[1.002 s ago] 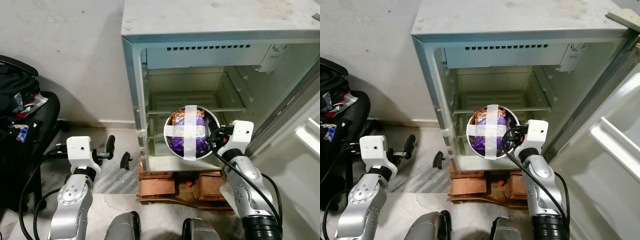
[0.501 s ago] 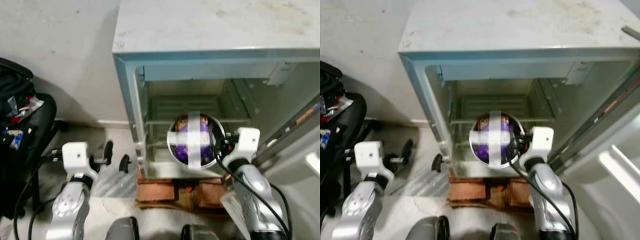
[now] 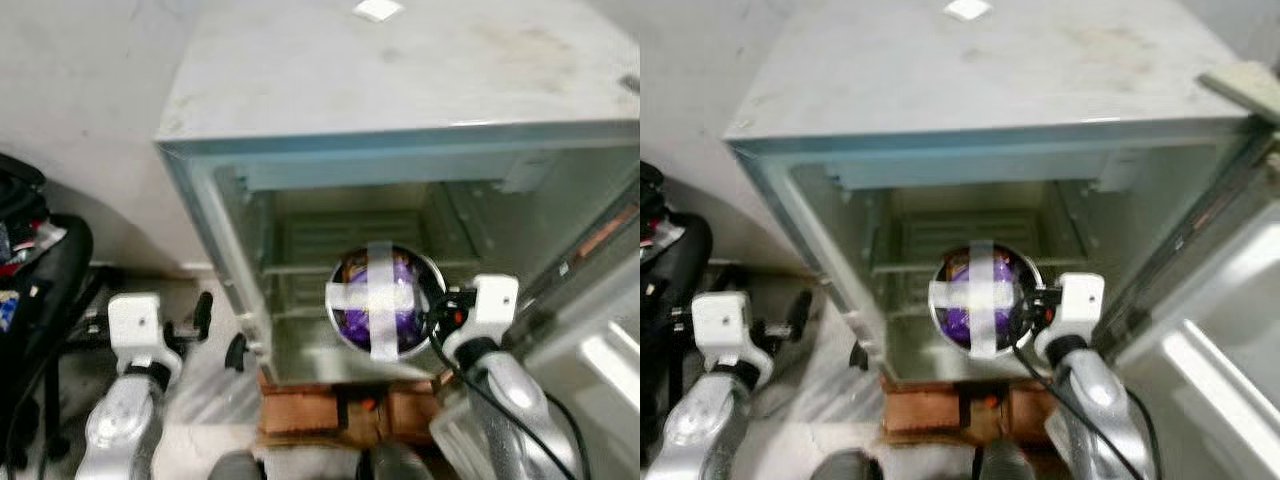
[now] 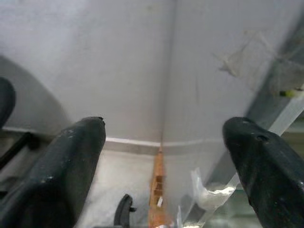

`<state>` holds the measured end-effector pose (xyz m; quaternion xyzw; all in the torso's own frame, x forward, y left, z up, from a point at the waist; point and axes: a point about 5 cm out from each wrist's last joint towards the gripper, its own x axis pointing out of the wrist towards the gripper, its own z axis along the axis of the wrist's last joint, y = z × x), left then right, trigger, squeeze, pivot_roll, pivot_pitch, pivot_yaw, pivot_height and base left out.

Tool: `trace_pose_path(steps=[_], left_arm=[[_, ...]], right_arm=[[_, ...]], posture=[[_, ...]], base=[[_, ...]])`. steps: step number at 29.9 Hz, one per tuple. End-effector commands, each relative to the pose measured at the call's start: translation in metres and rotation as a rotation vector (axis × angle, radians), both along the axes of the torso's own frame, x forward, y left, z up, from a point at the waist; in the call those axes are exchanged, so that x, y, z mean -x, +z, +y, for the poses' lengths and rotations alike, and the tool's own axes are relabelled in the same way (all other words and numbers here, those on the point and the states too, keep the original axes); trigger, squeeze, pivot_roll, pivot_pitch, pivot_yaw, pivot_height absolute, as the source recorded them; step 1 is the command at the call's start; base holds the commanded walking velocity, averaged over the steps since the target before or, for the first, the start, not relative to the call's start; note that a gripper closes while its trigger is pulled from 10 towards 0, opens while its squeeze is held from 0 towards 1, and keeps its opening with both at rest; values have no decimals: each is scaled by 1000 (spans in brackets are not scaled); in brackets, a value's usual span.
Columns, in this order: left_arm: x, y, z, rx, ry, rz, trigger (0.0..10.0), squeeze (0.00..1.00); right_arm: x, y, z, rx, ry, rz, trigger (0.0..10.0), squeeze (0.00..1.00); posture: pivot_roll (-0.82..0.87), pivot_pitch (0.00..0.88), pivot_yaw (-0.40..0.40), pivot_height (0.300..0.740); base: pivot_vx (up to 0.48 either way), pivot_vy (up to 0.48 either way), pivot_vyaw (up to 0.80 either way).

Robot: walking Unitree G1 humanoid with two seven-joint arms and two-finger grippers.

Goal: Restocking fridge

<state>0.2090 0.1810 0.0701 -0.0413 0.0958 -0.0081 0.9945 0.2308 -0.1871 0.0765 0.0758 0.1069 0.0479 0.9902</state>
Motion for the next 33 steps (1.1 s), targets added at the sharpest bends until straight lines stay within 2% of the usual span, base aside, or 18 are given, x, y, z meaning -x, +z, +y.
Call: trace_pose_path(steps=[1, 6, 11, 16, 17, 18, 20, 22, 23, 24, 28, 30, 33], left_arm=[[3, -6, 6, -11, 10, 27, 10000, 0], [4, -13, 8, -8, 11, 41, 10000, 0], [5, -16, 10, -10, 19, 47, 10000, 0], [3, -9, 9, -21, 27, 32, 10000, 0], [3, -9, 9, -21, 27, 32, 10000, 0], [3, -7, 8, -25, 33, 26, 10000, 0], [3, -6, 7, -26, 35, 23, 10000, 0], [4, -1, 6, -30, 48, 13, 10000, 0], [4, -1, 6, -30, 48, 13, 10000, 0], [6, 1, 6, -33, 56, 10, 10000, 0], [9, 5, 4, -33, 64, 5, 10000, 0], [12, 9, 2, -30, 74, 2, 10000, 0], [14, 10, 1, -28, 88, 4, 10000, 0]], right_arm=[[-3, 6, 3, -14, 6, -29, 10000, 0], [-7, 5, 7, -19, 19, -23, 10000, 0], [-24, 6, 19, -59, 39, -28, 10000, 0], [-48, 4, 43, -118, 80, -14, 10000, 0], [-48, 4, 43, -118, 80, -14, 10000, 0], [-57, 2, 53, -114, 105, -2, 10000, 0], [-62, 1, 57, -108, 108, 6, 10000, 0], [-78, -4, 67, -135, 81, 41, 10000, 0], [-78, -4, 67, -135, 81, 41, 10000, 0], [-87, -5, 74, -158, 68, 64, 10000, 0], [-104, -5, 86, -216, 3, 116, 10000, 0], [-115, -1, 94, -279, -49, 148, 10000, 0], [-122, 2, 98, -309, -77, 165, 10000, 0]], posture=[[42, 121, 13, 740], [47, 125, 10, 740], [65, 132, 7, 740], [102, 149, -5, 740], [102, 149, -5, 740], [117, 156, -10, 740], [130, 163, -18, 740], [154, 175, -29, 740], [154, 175, -29, 740], [164, 184, -34, 740], [193, 205, -54, 740], [209, 220, -66, 740], [221, 235, -78, 740]], base=[[0, 0, 0], [0, 0, 0], [0, 0, 0], [0, 0, 0], [0, 0, 0], [0, 0, 0], [0, 0, 0], [0, 0, 0], [0, 0, 0], [0, 0, 0], [0, 0, 0], [0, 0, 0], [0, 0, 0]])
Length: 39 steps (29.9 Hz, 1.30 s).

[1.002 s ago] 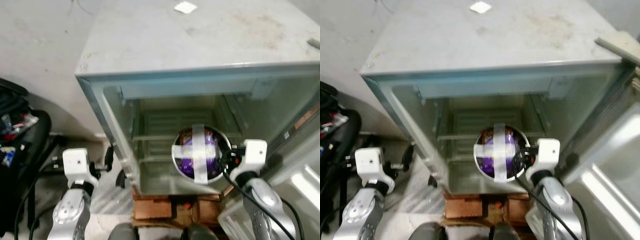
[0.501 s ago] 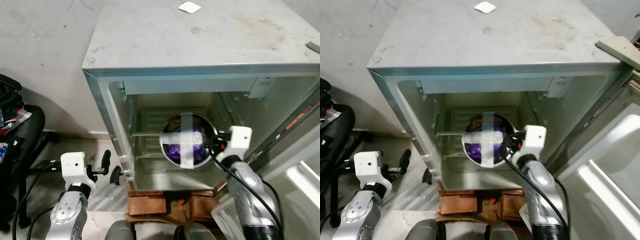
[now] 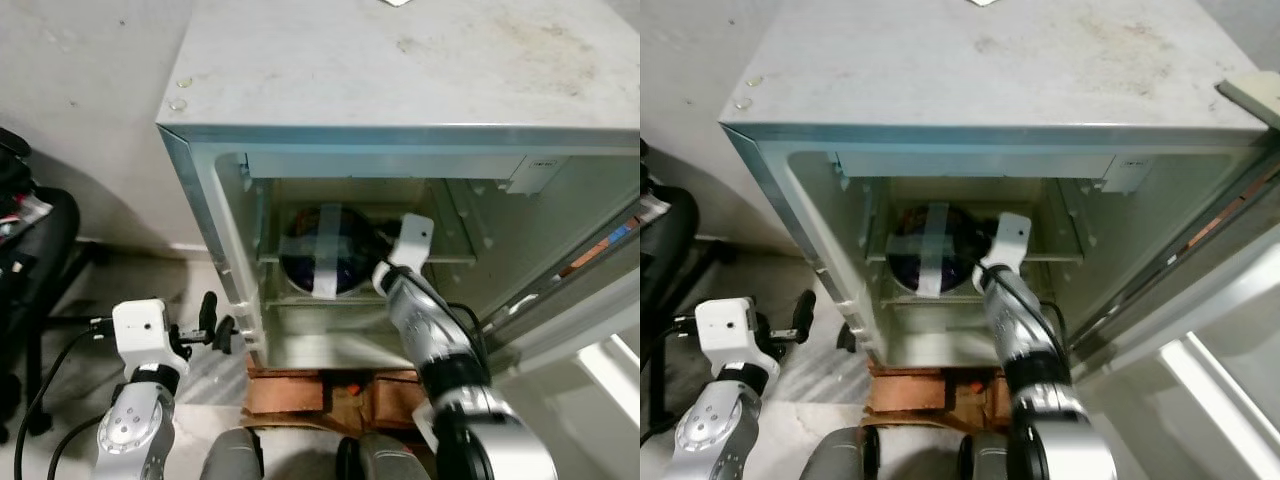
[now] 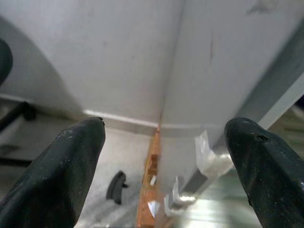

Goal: Restocking fridge

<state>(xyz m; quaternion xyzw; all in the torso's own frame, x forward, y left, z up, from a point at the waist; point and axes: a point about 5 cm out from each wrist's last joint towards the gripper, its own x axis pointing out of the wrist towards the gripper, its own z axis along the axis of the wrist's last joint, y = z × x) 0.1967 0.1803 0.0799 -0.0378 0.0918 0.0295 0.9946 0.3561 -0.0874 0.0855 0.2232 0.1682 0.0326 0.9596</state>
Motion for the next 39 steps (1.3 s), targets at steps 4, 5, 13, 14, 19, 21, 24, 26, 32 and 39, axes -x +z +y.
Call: trace_pose_path(steps=[4, 5, 13, 14, 19, 21, 24, 26, 32, 39], left_arm=[[9, 3, 1, -10, 31, 20, 10000, 0], [11, 3, -1, -7, 35, 24, 10000, 0], [13, 7, -4, -3, 40, 31, 10000, 0], [13, 8, -4, -3, 41, 32, 10000, 0], [13, 9, -7, -1, 42, 34, 10000, 0], [12, 9, -8, 1, 43, 35, 10000, 0], [12, 9, -9, 3, 46, 36, 10000, 0], [11, 9, -9, 3, 47, 37, 10000, 0], [8, 8, -8, 4, 50, 33, 10000, 0], [-2, 7, -8, 0, 30, 27, 10000, 0]], right_arm=[[-7, 2, 8, -100, -65, 56, 10000, 0], [-11, 7, 13, -139, -85, 75, 10000, 0], [-21, 25, 28, -313, -166, 122, 10000, 1000], [-23, 30, 32, -363, -185, 128, 10000, 1000], [-27, 44, 45, -501, -197, 126, 10000, 1000], [-29, 53, 51, -571, -198, 119, 10000, 1000], [-31, 57, 54, -602, -202, 116, 10000, 1000], [-31, 58, 55, -610, -195, 114, 10000, 1000], [-26, 44, 51, -446, -94, 100, 10000, 1000], [-25, 25, 9, -131, -41, 17, 10000, 1000]], posture=[[233, 255, -95, 740], [237, 264, -103, 740], [242, 273, -110, 740], [243, 273, -112, 740], [245, 273, -115, 740], [246, 271, -118, 740], [246, 268, -120, 740], [245, 267, -121, 740], [236, 255, -119, 740], [201, 235, -96, 740]], base=[[0, 0, 0], [0, 0, 0], [0, 0, 0], [0, 0, 0], [0, 0, 0], [0, 0, 0], [0, 0, 0], [0, 0, 0], [0, 0, 0], [0, 0, 0]])
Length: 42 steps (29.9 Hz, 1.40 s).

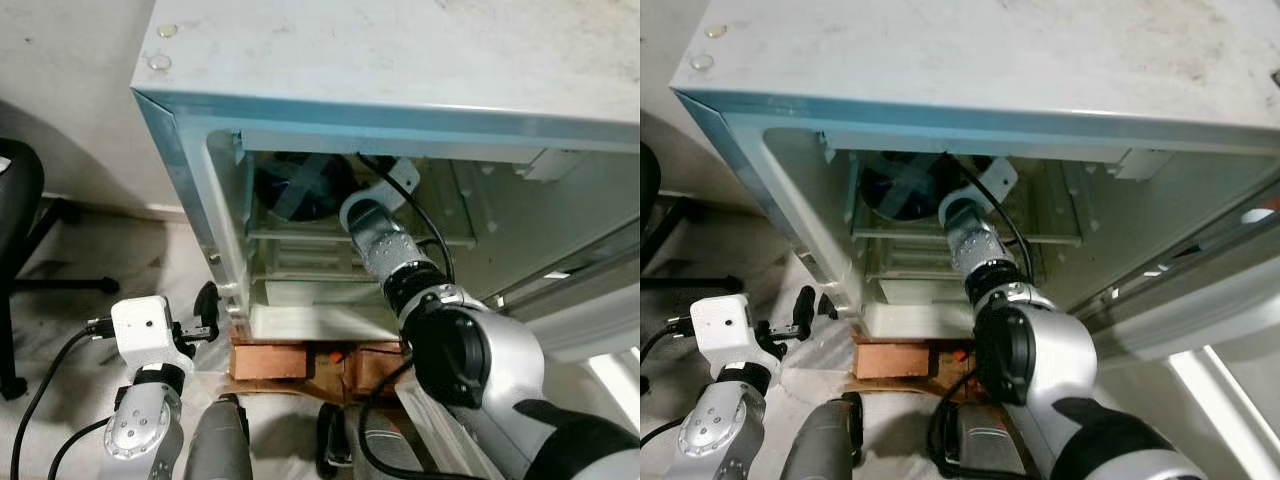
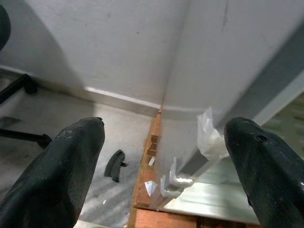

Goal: Restocking fridge

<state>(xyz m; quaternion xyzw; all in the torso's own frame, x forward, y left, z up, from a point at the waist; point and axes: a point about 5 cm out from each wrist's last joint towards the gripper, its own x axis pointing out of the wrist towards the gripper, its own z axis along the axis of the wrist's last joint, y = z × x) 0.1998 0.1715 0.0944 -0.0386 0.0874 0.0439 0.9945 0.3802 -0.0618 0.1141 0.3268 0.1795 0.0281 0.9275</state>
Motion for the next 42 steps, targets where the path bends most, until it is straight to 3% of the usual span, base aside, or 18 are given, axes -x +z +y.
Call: trace_pose_path(steps=[1, 9, 18, 23, 26, 27, 29, 30, 31, 33, 36, 42], left_arm=[[-2, -7, 0, 0, -8, 32, 10000, 0], [-13, -5, 2, -13, -29, 17, 10000, 0], [-17, -6, 3, -16, -34, 6, 10000, 0], [-23, -6, -1, -33, -60, -10, 10000, 0], [-24, -10, 0, -50, -58, 5, 10000, 0], [-24, -10, 0, -50, -58, 5, 10000, 0], [-25, -13, 1, -57, -61, 9, 10000, 0], [-26, -14, 1, -58, -62, 10, 10000, 0], [-26, -14, 1, -59, -62, 12, 10000, 0], [-28, -16, 1, -60, -62, 15, 10000, 0], [-32, -16, -1, -60, -66, 15, 10000, 0], [-39, -17, -3, -56, -91, 9, 10000, 0]], right_arm=[[-1, -6, -30, 122, -26, -33, 10000, 1000], [-1, -6, -52, 201, -49, -107, 10000, 1000], [2, 1, -68, 227, 36, -252, 10000, 1000], [32, -3, -76, 340, 230, -394, 10000, 1000], [61, -10, -77, 422, 314, -443, 10000, 1000], [61, -10, -77, 422, 314, -443, 10000, 1000], [89, -10, -80, 458, 307, -480, 10000, 1000], [94, -9, -80, 464, 301, -486, 10000, 1000], [99, -10, -81, 468, 291, -484, 10000, 812], [109, -11, -84, 479, 265, -481, 10000, 0], [128, -15, -89, 523, 207, -463, 10000, 0], [141, -16, -93, 520, 147, -415, 10000, 0]], posture=[[196, 231, -87, 740], [197, 211, -53, 740], [164, 181, -39, 740], [126, 158, -21, 740], [103, 144, -8, 740], [103, 144, -8, 740], [77, 134, 2, 740], [75, 133, 3, 740], [73, 132, 3, 740], [70, 130, 5, 740], [55, 121, 18, 740], [26, 117, 37, 740]], base=[[0, 0, 0], [0, 0, 0], [0, 0, 0], [0, 0, 0], [0, 0, 0], [0, 0, 0], [0, 0, 0], [0, 0, 0], [0, 0, 0], [0, 0, 0], [0, 0, 0], [-176, 0, 0]])
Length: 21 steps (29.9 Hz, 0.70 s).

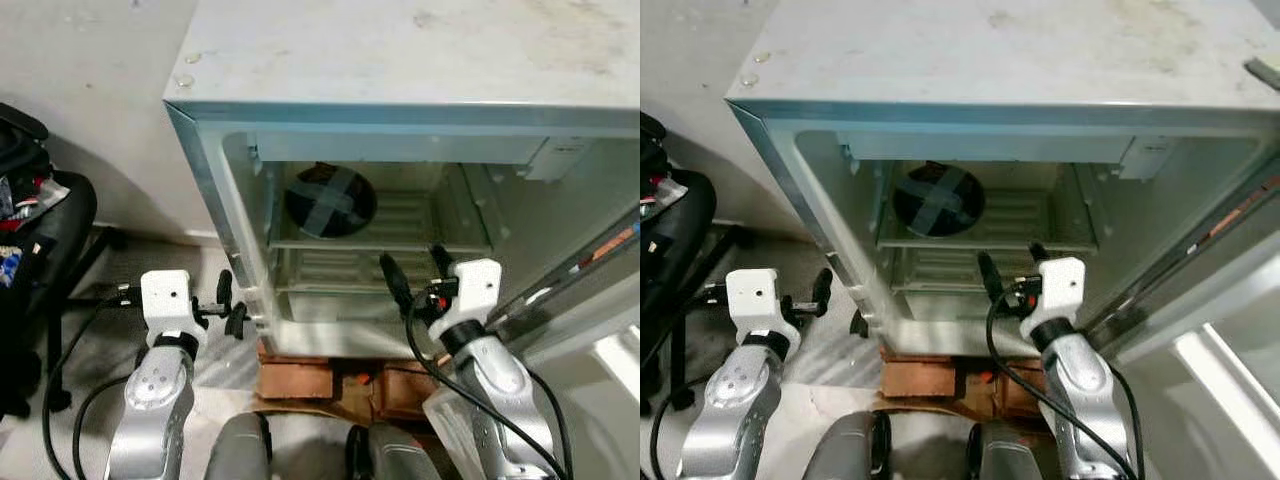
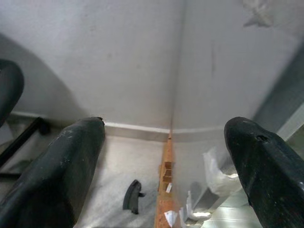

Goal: Restocking fridge

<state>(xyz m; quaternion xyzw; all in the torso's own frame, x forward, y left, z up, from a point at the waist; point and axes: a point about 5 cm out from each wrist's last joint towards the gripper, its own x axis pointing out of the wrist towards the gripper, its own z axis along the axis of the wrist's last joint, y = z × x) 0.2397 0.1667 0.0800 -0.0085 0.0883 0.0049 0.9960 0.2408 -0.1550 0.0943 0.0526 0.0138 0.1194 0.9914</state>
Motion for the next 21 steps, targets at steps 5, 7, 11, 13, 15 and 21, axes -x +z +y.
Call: trace_pose_path(steps=[5, 7, 11, 13, 15, 21], left_arm=[[-7, -2, -2, -1, -15, -8, 10000, 0], [-8, -1, -2, 0, -11, -11, 10000, 0], [-9, -2, -4, 5, -10, -15, 10000, 0], [-11, -2, -5, 8, -11, -19, 10000, 0], [-14, 0, -6, 9, -11, -29, 10000, 0], [-18, 7, -4, -1, -13, -47, 10000, 0]], right_arm=[[3, 1, 2, 34, 16, 13, 10000, 0], [2, 0, 1, 15, 0, 30, 10000, 0], [-3, 2, 1, -12, -22, 37, 10000, 0], [-6, 4, 1, -17, -26, 36, 10000, 0], [-8, 4, 1, -24, -28, 37, 10000, 0], [-10, 5, -2, -4, -54, 48, 10000, 0]], posture=[[26, 107, 30, 740], [26, 105, 30, 740], [25, 99, 30, 740], [25, 95, 33, 740], [27, 96, 33, 740], [8, 97, 40, 740]], base=[[-298, 0, 0], [-304, 0, 0], [-305, 0, 0], [-304, 0, 0], [-296, 0, 0], [-289, 0, 0]])
